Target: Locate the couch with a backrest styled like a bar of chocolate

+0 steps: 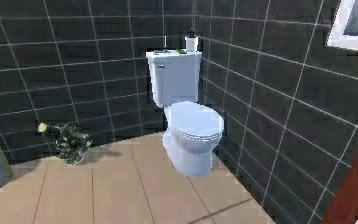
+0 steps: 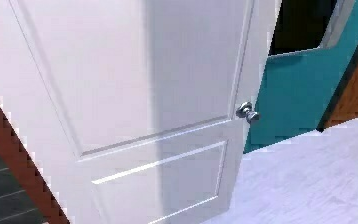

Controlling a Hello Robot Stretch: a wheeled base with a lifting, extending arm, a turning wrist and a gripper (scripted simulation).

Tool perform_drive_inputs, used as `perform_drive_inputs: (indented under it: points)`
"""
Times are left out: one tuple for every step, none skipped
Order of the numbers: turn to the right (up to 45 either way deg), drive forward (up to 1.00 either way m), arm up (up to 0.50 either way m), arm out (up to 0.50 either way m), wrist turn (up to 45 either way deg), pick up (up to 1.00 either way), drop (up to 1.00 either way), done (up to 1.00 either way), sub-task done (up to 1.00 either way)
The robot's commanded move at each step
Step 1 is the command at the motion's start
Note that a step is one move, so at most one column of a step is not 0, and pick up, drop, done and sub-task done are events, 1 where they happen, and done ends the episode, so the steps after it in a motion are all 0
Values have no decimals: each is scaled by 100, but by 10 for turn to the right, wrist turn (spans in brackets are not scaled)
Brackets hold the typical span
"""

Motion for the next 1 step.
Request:
perform_drive_inputs:
  points:
    - [450,0,0,0,0,0,0,0,0]
